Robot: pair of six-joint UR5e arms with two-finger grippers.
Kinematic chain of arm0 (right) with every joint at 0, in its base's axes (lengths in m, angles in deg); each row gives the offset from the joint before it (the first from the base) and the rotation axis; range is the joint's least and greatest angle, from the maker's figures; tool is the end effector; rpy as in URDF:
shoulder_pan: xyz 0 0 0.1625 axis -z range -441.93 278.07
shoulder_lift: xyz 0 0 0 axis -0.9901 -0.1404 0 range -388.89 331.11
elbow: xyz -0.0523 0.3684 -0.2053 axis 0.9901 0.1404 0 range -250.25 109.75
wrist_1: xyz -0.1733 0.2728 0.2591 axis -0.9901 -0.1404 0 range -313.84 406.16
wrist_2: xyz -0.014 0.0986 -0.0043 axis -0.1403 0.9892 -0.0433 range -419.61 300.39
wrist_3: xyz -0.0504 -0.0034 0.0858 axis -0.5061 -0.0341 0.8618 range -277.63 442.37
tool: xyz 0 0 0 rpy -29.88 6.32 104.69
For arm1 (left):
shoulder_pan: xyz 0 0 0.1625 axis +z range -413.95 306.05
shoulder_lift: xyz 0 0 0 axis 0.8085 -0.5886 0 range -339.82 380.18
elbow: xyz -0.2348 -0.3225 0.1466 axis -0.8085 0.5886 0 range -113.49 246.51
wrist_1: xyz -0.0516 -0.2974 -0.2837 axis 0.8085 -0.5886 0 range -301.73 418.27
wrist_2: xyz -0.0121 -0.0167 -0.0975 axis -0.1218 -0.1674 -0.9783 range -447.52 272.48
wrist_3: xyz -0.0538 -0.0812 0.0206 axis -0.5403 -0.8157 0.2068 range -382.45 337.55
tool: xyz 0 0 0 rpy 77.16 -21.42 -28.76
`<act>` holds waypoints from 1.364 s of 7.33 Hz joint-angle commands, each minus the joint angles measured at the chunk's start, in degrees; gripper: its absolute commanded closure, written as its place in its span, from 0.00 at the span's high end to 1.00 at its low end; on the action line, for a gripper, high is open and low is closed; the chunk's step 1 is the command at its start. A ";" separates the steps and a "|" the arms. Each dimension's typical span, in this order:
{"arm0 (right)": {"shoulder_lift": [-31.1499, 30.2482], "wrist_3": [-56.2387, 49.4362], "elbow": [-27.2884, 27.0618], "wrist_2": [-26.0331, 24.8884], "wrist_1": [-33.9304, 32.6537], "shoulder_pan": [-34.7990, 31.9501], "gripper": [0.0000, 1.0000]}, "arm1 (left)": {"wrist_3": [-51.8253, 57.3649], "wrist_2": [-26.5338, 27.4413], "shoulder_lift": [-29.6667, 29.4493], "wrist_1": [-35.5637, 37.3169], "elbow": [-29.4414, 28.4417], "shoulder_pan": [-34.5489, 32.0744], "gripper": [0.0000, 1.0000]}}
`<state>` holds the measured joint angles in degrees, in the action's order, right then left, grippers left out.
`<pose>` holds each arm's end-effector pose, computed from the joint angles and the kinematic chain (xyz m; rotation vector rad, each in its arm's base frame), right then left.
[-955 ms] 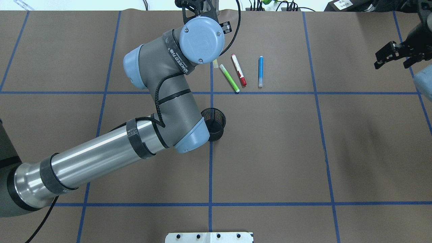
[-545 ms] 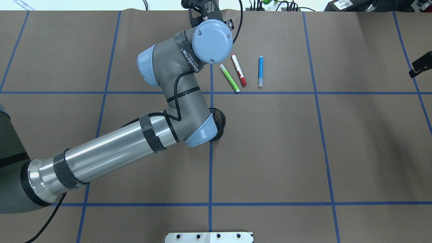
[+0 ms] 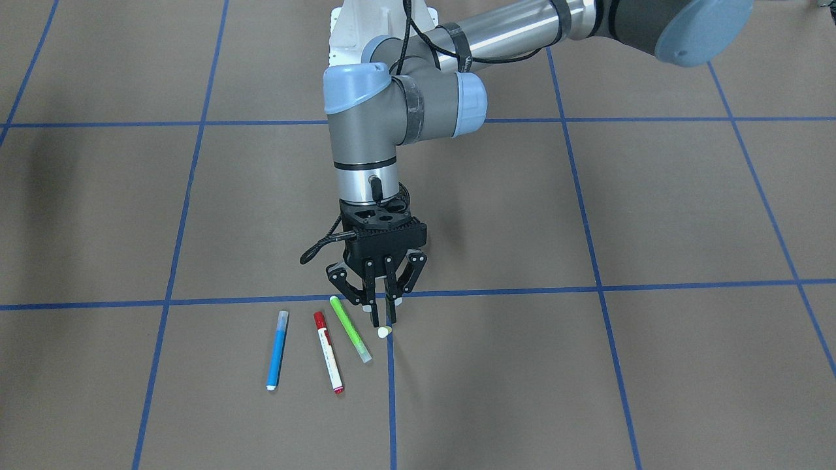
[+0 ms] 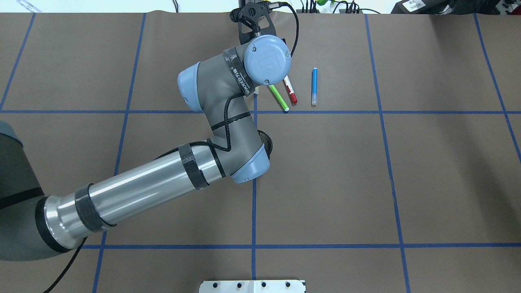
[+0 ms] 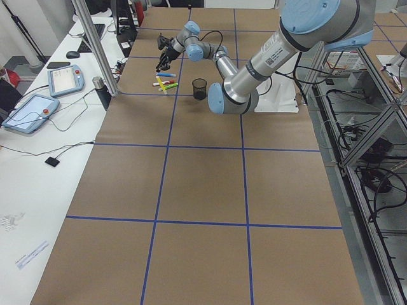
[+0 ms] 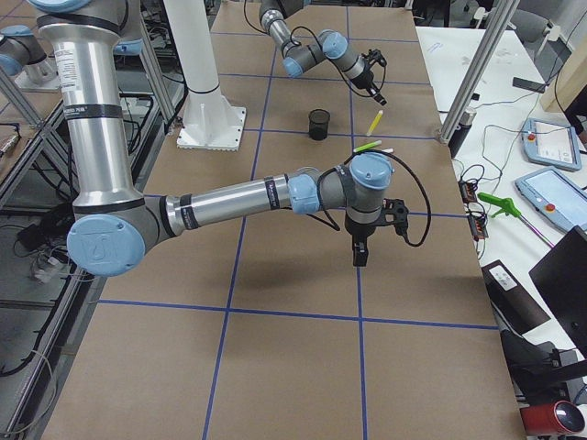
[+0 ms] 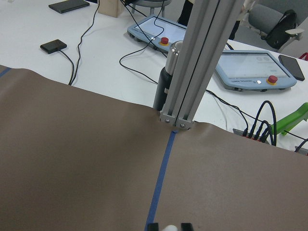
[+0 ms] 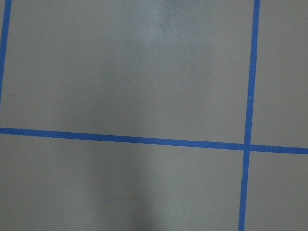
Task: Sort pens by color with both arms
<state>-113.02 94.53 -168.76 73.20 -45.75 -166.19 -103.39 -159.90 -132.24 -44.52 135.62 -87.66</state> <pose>0.0117 -0.5403 0.5376 0.0891 -0.7671 0.0252 0.5793 -0.5831 0.0737 0.6150 0.7821 -0.5406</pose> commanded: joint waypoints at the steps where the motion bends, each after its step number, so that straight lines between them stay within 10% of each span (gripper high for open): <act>1: -0.16 -1.08 0.51 -0.52 -0.37 -6.15 1.00 | 2.45 -1.01 -0.16 2.41 1.90 -0.04 0.99; 5: 0.02 -1.87 4.83 -0.71 -0.46 -11.45 1.00 | 11.04 -9.41 6.85 15.98 21.87 -2.66 0.99; 10: -0.42 -2.22 5.27 -0.62 -0.55 -11.53 1.00 | 25.19 -38.38 20.11 35.46 45.04 -17.32 0.99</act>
<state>-113.41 92.33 -163.53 72.58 -46.30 -177.71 -82.27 -190.14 -116.16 -11.70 176.63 -100.90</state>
